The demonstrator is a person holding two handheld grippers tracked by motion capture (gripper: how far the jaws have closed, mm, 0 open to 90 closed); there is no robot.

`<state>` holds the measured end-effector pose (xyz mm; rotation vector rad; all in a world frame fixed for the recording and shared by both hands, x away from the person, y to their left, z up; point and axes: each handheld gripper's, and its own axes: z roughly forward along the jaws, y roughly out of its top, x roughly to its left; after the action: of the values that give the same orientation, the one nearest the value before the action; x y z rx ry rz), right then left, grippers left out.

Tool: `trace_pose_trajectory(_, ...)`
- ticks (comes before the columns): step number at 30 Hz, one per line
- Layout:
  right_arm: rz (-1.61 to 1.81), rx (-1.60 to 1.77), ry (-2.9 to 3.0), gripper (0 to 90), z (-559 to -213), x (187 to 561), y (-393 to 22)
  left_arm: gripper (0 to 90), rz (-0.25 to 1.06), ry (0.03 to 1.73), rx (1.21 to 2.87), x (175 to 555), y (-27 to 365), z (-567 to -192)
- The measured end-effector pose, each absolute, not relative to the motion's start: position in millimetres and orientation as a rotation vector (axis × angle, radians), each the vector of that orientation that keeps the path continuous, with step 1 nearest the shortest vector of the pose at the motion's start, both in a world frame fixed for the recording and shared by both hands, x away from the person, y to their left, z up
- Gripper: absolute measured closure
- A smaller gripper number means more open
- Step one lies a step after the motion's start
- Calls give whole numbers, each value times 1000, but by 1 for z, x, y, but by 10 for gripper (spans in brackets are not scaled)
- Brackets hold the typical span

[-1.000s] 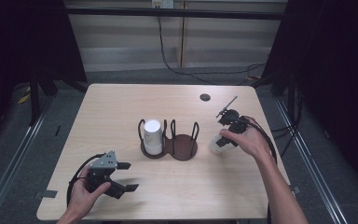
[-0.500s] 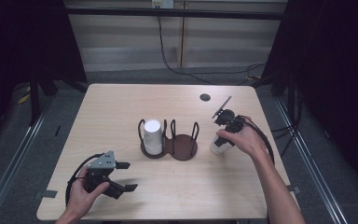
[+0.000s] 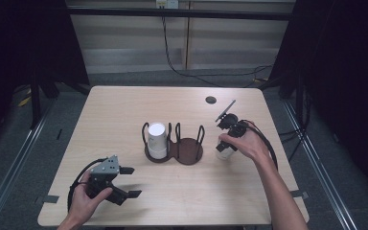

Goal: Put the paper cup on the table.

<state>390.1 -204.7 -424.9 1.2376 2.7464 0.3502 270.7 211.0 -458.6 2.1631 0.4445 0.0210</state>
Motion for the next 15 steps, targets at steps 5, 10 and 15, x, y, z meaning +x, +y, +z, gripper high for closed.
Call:
trace_pose_trajectory(5, 364, 1250, 2748, 170, -429, 389, -204, 166, 20, 441, 2168, 271, 211, -459)
trace_pose_trajectory(10, 404, 1251, 2743, 159, -428, 387, -205, 166, 21, 439, 2170, 271, 211, -459)
trace_pose_trajectory(15, 475, 1284, 2710, 156, -427, 383, -210, 166, 13, 455, 2159, 271, 211, -458)
